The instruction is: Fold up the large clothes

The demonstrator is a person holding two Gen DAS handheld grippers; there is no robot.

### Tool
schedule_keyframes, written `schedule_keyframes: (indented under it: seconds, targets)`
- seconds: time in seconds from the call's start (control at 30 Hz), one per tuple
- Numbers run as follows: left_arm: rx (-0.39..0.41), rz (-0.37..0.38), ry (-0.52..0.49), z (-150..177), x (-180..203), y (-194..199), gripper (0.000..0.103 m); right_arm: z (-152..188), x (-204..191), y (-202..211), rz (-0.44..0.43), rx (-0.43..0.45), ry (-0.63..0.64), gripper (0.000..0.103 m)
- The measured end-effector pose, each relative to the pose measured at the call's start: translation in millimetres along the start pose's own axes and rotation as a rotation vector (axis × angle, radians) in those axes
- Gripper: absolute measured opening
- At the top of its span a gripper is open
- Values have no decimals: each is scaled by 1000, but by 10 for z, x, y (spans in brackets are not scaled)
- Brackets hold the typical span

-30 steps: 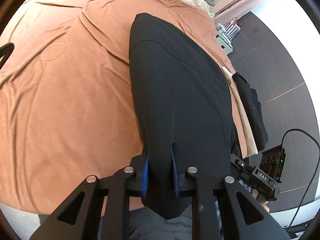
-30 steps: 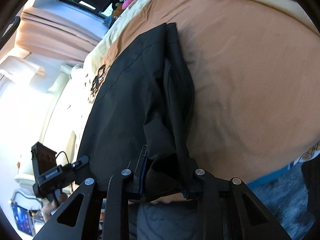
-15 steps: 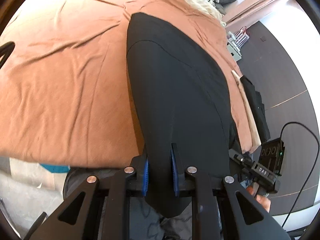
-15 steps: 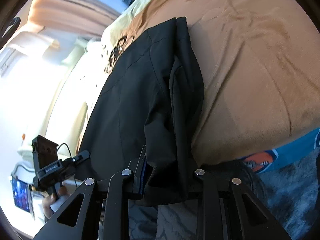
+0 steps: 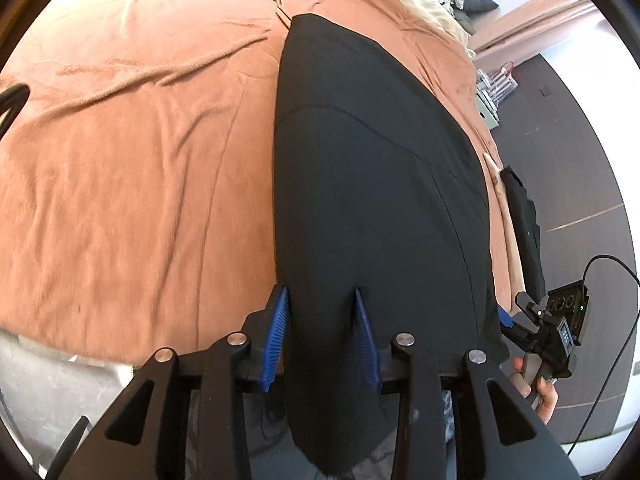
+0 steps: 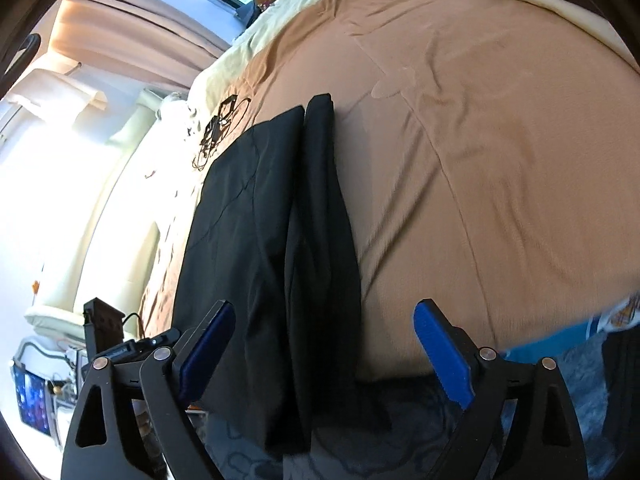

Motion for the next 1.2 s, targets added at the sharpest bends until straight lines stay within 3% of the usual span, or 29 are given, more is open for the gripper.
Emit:
schedule_keyframes:
  seconds: [0.5,0.9,1.07,1.13,1.2]
  targets:
    - [9,23,52,-693,43,-390,49,-687,94,-802,-74,-141,63,92]
    - [42,9,62,-1086,180,-634,52,-995,156,-1236,-234,-202,44,89]
    - [66,-17,70,-1129,227,-671,52,-999,184,-1360,-269,-221,9,62]
    - [86,-24,59,-1108,280,-634,47,-1002,130,-1364,-277,-224,23,37]
    - [103,-22,53,-1075,330,-577,42,-987,79,-1279,-290,-205,38,29]
Point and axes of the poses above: each gripper's, at about its wrist camera, not at the fingertips, and y roughly against the way its jaws point, x to its right, z to its underside, the point moved 1 cm from there along -y, roughly the way its jaws point, and after that the axes turned 12 degrees about y, right-handed, at the moved point
